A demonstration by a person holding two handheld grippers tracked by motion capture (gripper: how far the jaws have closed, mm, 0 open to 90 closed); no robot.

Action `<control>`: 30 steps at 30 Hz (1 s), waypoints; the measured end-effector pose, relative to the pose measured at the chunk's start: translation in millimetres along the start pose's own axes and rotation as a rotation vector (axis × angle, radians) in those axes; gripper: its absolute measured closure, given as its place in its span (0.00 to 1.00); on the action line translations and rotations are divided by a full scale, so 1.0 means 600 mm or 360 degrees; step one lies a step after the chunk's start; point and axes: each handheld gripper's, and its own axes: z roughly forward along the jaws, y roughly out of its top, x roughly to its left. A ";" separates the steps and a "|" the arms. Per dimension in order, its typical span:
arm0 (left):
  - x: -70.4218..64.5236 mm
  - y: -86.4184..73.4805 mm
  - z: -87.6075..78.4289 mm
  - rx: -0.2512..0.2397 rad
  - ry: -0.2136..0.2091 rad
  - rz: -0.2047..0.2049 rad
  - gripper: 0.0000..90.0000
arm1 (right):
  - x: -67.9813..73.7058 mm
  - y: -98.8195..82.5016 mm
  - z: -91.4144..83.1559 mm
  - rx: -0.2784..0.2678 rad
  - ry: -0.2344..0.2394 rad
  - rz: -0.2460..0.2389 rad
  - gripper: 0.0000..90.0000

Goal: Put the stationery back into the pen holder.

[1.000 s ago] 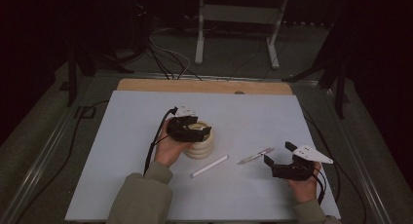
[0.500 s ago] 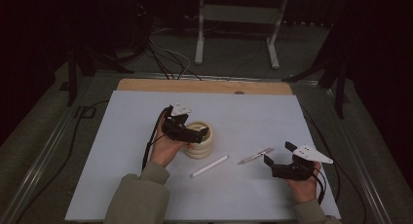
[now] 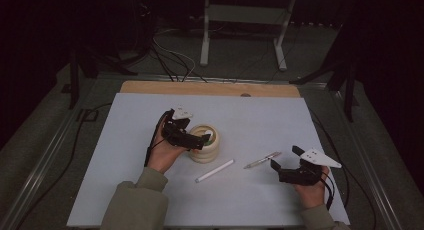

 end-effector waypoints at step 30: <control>-0.041 -0.002 -0.005 0.0093 -0.0020 0.0066 0.00 | 0.001 0.000 0.000 0.0006 0.0008 0.0001 0.00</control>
